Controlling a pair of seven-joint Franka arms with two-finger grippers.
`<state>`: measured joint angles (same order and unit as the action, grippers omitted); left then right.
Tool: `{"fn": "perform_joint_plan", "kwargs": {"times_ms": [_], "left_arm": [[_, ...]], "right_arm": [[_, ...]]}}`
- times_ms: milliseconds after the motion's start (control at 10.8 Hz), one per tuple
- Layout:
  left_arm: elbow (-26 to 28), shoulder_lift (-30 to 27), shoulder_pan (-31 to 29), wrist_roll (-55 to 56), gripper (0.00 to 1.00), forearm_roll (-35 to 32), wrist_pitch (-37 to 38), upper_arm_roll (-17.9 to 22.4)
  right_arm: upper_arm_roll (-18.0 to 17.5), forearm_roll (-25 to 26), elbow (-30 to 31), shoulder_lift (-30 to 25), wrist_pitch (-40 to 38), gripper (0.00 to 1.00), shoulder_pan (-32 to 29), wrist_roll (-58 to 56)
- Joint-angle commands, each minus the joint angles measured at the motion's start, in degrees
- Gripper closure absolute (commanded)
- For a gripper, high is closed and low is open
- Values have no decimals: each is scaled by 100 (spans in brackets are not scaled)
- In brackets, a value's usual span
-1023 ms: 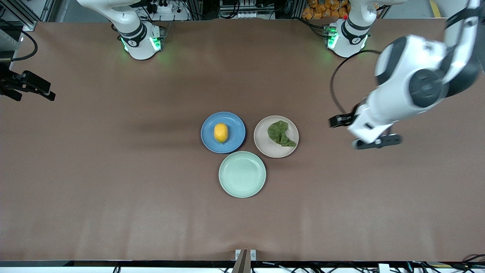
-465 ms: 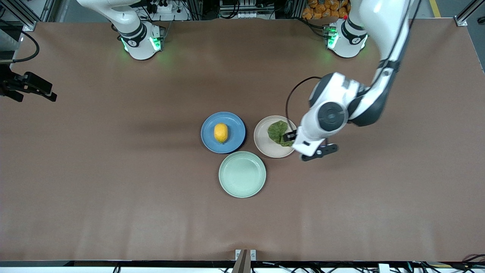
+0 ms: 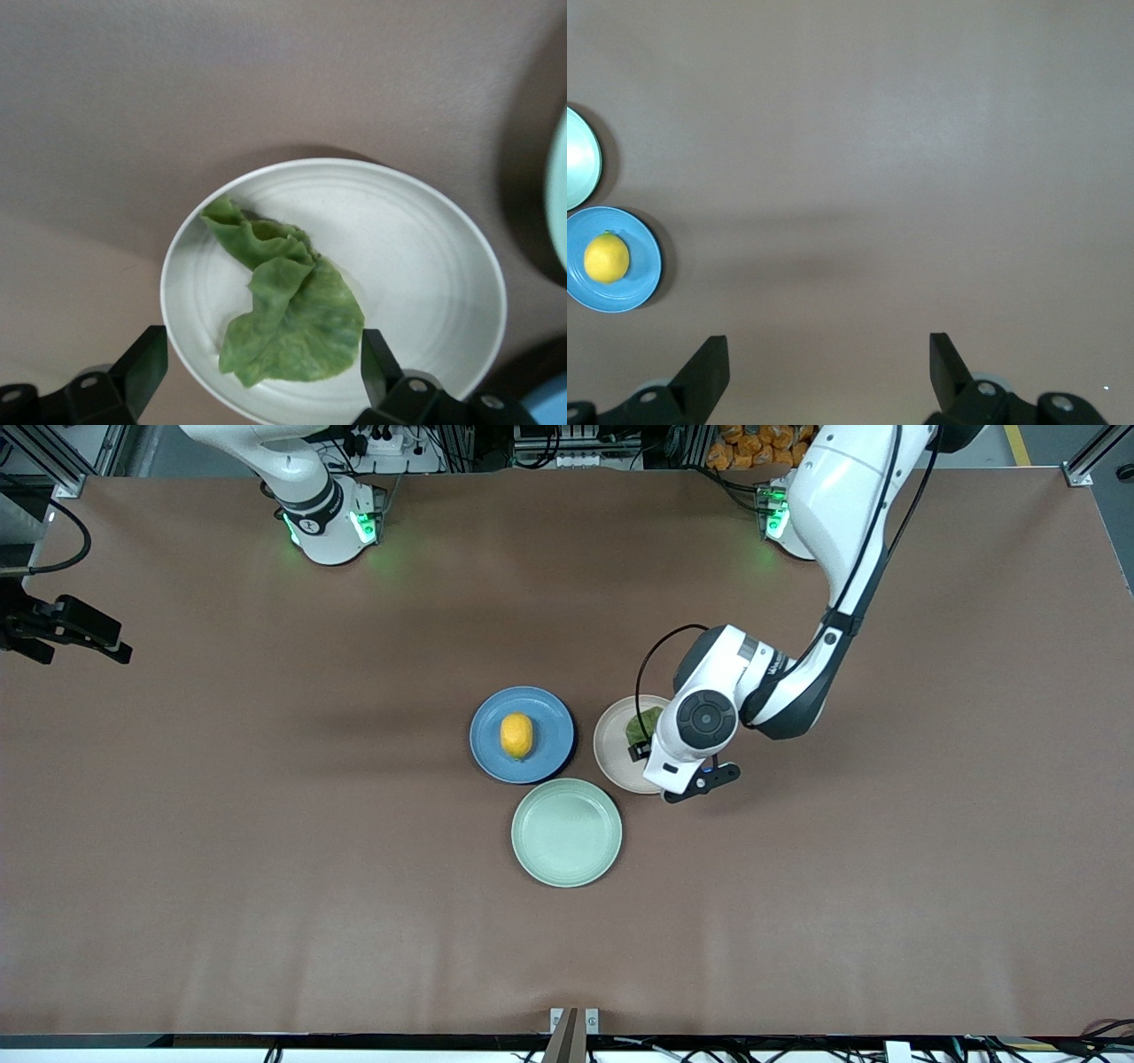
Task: Pick lemon and lettuce from blue and beige plates
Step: 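Close the left gripper on the green lettuce leaf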
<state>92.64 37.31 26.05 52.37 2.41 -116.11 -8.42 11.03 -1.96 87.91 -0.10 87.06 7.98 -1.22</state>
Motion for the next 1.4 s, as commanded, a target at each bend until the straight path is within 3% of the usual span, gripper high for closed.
{"fn": "perform_joint_plan", "kwargs": {"times_ms": [0,93,186,558,651,1023,1302], "left_arm": [[-53,258,128,290,10,22,-209,51],[-53,320,137,343,15,22,-262,51],[-45,381,163,379,27,22,-272,51],[61,408,207,458,91,22,-272,78],[78,382,199,467,100,14,-263,78],[-18,-231,32,607,100,14,0,104],[-150,-952,-634,276,100,-196,527,95]], "right_arm": [[-13,20,-143,63,-92,0,-7,78],[-13,20,-143,63,-92,0,-7,70],[-13,20,-143,63,-84,0,-16,70],[-13,20,-143,63,-92,0,-7,87],[-13,20,-143,63,-92,0,-7,87],[-13,20,-134,63,-92,0,-7,87],[-13,20,-134,63,-92,0,-7,87]]}}
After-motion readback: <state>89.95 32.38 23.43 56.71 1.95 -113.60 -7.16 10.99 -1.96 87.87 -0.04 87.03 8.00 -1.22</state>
